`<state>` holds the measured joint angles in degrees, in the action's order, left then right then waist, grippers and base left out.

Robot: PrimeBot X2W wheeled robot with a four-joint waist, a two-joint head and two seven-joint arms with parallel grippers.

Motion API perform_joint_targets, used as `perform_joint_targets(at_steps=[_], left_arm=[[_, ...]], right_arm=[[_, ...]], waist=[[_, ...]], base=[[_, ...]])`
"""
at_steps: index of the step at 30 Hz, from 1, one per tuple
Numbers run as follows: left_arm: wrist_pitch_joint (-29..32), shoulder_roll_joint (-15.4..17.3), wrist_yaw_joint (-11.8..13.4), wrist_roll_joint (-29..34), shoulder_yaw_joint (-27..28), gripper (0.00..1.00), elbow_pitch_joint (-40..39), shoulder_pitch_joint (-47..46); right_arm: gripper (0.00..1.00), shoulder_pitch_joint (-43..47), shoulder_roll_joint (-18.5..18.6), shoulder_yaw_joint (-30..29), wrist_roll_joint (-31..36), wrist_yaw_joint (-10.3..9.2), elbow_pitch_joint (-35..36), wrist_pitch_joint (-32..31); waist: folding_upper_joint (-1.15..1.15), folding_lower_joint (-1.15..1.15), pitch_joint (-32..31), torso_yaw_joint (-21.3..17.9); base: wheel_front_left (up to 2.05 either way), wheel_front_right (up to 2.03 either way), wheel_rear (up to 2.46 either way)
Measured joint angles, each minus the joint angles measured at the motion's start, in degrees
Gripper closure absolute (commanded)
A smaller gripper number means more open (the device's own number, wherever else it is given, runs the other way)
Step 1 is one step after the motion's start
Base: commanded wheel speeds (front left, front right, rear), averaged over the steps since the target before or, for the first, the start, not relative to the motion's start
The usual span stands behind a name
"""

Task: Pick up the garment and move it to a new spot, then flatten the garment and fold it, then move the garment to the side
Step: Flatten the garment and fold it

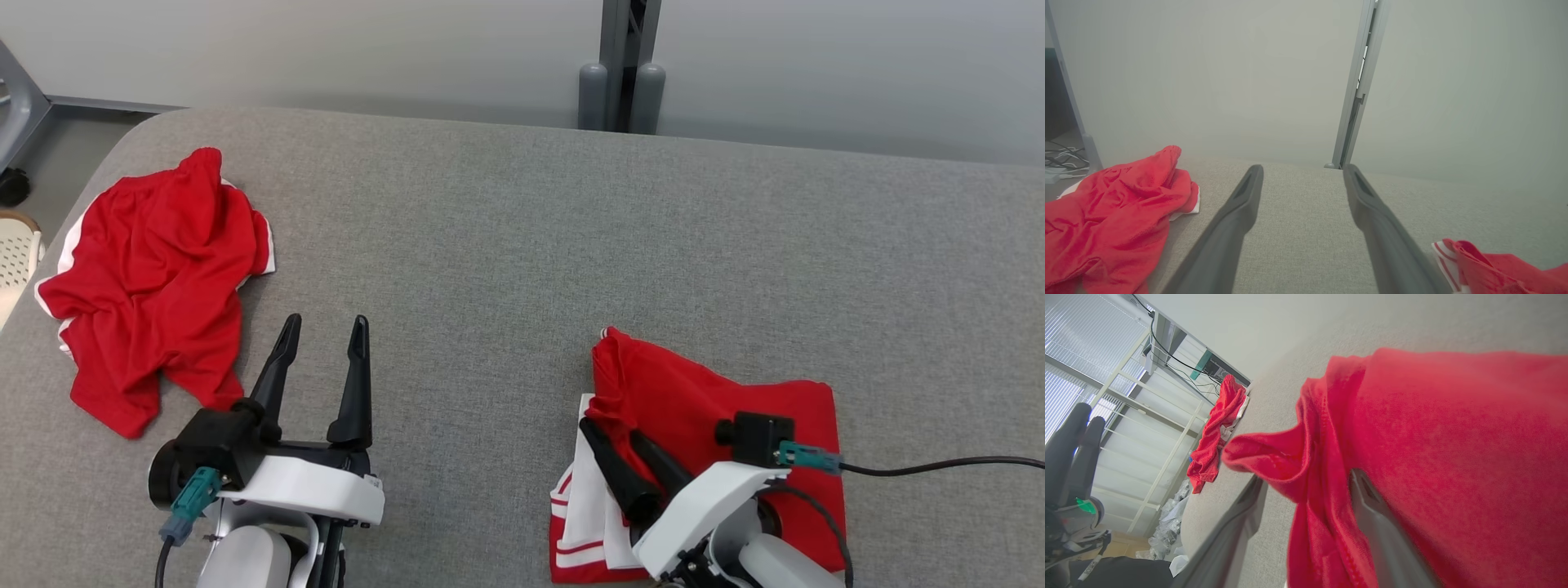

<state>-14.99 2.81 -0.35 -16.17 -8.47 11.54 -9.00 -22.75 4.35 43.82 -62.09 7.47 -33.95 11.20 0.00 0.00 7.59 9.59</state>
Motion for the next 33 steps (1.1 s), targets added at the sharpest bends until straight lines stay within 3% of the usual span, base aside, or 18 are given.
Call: perform_joint_targets(at_steps=[15, 20, 28, 33], left_arm=[[0.0, 0.0, -0.03, 0.0, 0.25, 0.0, 0.92, 0.81], [0.0, 0.01, -0.05, 0.01, 0.56, 0.0, 0.9, 1.81], [0.0, 0.0, -0.05, 0.01, 0.65, 0.0, 0.22, 2.91], [0.0, -0.01, -0.03, 0.0, 0.9, 0.0, -0.56, 2.93]], right_arm=[[0.0, 0.81, -0.78, 4.67, -3.49, 0.01, 5.19, -1.72], [0.0, -0.16, 2.87, 0.82, -3.75, 0.01, 8.43, 0.1], [0.0, -2.18, 11.04, -9.39, 8.26, 0.01, 8.31, 3.32], [0.0, -1.64, 13.94, -20.64, 24.4, 0.01, 9.71, 3.65]], waist=[[0.0, 0.0, -3.71, -1.29], [0.0, 0.0, -5.35, -2.18], [0.0, 0.0, -7.03, -4.02], [0.0, 0.0, -7.24, -5.34]], base=[[0.0, 0.0, 0.0], [0.0, 0.0, 0.0], [0.0, 0.0, 0.0], [0.0, 0.0, 0.0]])
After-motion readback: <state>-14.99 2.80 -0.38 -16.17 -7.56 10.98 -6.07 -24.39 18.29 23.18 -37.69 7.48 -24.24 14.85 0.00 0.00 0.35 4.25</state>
